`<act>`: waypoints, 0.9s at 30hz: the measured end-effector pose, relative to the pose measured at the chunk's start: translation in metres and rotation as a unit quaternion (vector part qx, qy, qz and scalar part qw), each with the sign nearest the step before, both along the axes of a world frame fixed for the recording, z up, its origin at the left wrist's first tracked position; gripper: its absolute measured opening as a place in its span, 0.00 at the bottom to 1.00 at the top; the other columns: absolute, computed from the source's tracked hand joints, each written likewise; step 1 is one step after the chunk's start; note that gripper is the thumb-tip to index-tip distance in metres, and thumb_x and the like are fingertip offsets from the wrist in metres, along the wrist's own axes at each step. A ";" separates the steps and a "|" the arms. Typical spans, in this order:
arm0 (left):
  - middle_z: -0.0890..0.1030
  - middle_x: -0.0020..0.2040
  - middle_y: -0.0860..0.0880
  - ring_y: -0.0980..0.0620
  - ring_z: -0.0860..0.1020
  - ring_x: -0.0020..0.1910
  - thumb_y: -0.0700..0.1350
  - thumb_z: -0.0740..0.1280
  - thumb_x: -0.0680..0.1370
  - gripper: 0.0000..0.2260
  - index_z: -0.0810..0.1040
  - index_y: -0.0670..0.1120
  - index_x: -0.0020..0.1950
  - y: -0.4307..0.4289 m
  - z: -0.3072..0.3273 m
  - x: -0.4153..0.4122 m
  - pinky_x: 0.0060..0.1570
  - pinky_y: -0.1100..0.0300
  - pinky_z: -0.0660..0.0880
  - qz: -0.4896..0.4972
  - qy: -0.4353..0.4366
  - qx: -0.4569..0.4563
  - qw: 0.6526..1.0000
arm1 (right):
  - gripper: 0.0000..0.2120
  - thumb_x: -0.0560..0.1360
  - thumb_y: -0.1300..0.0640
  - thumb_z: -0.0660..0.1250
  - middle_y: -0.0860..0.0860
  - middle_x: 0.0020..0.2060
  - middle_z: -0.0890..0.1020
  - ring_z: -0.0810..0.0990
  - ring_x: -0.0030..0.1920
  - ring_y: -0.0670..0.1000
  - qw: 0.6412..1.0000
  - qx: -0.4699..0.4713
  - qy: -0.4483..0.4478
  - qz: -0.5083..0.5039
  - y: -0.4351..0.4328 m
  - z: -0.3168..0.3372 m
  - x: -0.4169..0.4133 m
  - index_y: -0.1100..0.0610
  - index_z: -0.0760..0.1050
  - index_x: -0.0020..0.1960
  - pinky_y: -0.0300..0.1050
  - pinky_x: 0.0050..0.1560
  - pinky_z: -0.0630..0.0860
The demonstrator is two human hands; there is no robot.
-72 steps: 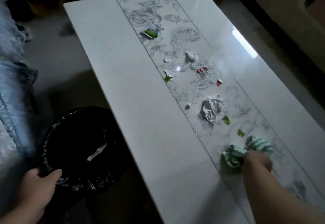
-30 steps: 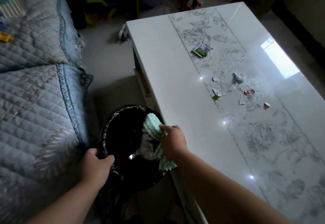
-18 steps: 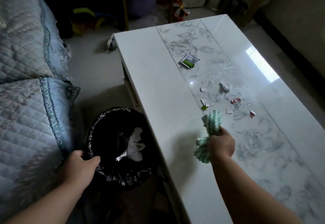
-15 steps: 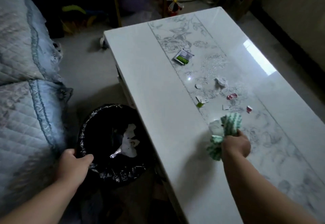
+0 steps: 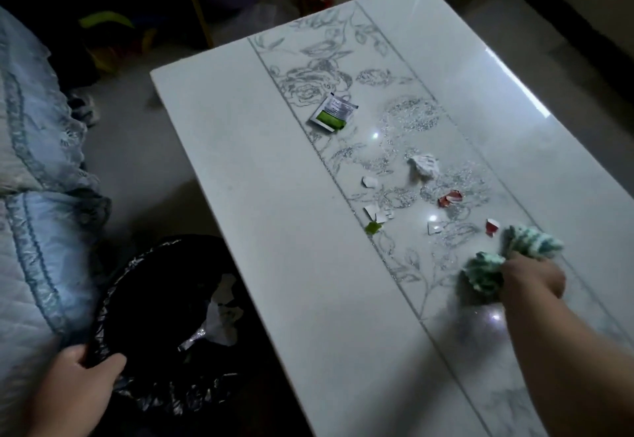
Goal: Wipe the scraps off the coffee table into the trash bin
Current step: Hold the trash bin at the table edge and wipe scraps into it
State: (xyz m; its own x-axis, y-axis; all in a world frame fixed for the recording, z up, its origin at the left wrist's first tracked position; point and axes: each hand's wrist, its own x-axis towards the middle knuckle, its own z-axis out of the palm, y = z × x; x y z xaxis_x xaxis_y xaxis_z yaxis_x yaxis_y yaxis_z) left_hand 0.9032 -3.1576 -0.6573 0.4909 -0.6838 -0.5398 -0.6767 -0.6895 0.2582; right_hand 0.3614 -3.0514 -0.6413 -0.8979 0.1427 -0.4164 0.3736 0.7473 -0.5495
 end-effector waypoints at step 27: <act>0.80 0.52 0.34 0.37 0.78 0.53 0.37 0.72 0.68 0.19 0.76 0.35 0.58 -0.001 0.028 -0.033 0.44 0.57 0.64 0.032 0.015 -0.070 0.997 | 0.26 0.71 0.67 0.60 0.57 0.58 0.69 0.73 0.55 0.58 0.890 0.032 -0.026 0.454 -0.107 0.001 0.134 0.52 0.71 0.67 0.45 0.64 0.65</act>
State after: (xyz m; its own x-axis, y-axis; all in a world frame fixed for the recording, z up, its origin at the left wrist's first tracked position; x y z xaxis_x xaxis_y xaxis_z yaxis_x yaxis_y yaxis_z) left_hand 0.8706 -3.1589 -0.6297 0.5201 -0.7221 -0.4561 -0.6232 -0.6860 0.3755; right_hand 0.4952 -3.1584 -0.6399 -0.6345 -0.6077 -0.4776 -0.3775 0.7829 -0.4946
